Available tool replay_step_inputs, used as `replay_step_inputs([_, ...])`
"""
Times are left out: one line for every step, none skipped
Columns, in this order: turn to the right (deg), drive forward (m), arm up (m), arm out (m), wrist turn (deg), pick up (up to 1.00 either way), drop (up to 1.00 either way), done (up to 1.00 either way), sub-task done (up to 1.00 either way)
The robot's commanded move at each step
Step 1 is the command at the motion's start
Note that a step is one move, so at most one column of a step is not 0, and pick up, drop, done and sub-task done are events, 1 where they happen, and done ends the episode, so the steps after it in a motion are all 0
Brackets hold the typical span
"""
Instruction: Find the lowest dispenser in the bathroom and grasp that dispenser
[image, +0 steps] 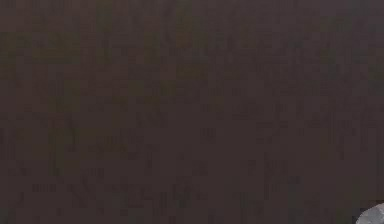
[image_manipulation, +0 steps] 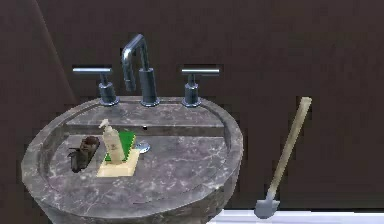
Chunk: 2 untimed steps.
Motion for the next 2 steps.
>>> replay_step_inputs([-18.0, 0.00, 0.00, 0.00, 0.0, 0.00, 0.00, 0.00, 0.00])
replay_step_inputs([0.0, 0.00, 0.50, 0.00, 0.0, 0.00, 0.00, 0.00, 0.00])
